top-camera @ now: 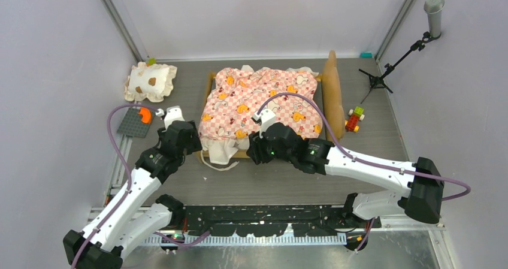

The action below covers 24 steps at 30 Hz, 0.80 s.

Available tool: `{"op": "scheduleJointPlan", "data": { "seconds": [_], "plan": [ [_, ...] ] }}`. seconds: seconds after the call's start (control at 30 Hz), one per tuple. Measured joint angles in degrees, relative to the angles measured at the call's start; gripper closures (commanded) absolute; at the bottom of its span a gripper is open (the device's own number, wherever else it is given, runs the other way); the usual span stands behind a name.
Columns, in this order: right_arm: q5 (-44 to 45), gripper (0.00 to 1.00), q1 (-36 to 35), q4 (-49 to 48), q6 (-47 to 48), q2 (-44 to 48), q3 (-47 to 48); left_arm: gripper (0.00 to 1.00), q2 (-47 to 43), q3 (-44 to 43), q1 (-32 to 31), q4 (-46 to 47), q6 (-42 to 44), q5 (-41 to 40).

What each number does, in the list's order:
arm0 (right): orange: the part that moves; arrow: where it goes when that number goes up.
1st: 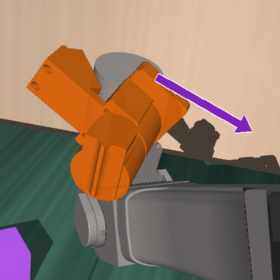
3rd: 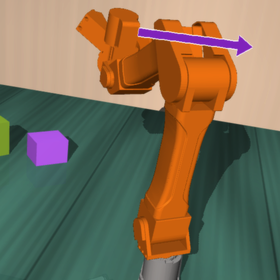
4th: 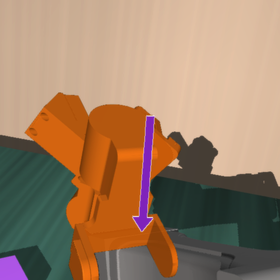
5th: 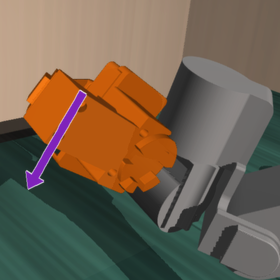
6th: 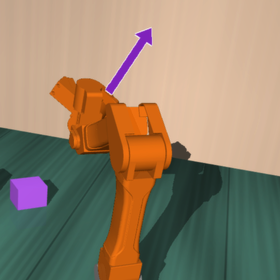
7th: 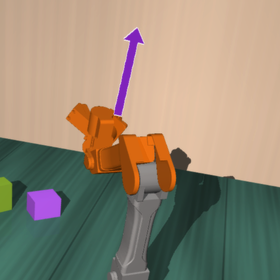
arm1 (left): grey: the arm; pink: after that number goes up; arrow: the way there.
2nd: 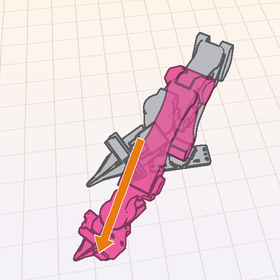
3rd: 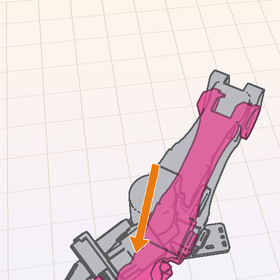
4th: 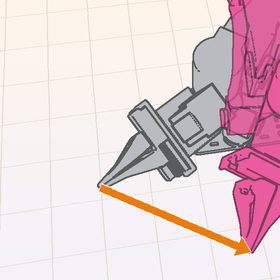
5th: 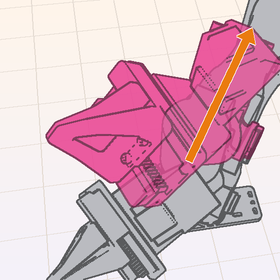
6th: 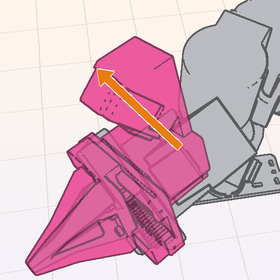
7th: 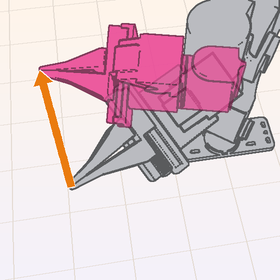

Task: Set up the pet bed
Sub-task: Pick up the bed frame from the center of the board.

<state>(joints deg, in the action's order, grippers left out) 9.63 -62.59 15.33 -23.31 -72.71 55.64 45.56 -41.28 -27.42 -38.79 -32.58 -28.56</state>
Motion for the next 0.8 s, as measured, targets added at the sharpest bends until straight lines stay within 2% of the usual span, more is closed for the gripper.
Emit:
{"op": "scheduleJointPlan", "data": {
  "seconds": [0.27, 0.33, 0.4, 0.63, 0.8],
  "plan": [
    [0.26, 0.53, 0.00, 0.07, -0.63, 0.04, -0.57, 0.33, 2.78, 0.37, 0.00, 3.45, 1.18, 1.70],
    [0.33, 0.53, 0.00, 0.09, -0.83, 0.07, -0.94, 0.36, 4.50, 0.79, 0.00, 4.46, 1.57, 2.43],
    [0.33, 0.53, 0.00, 0.15, -0.96, 0.04, -1.36, 0.47, 6.14, 1.09, 0.00, 4.85, 1.77, 2.67],
    [0.28, 0.53, 0.00, 0.07, -1.51, 0.07, -1.99, 0.57, 9.18, 1.53, 0.00, 6.38, 1.75, 2.64],
    [0.26, 0.53, 0.00, -0.37, -2.43, 0.13, -2.71, 0.59, 11.76, 2.51, 0.00, 8.70, 1.77, 3.72]
  ]
}}
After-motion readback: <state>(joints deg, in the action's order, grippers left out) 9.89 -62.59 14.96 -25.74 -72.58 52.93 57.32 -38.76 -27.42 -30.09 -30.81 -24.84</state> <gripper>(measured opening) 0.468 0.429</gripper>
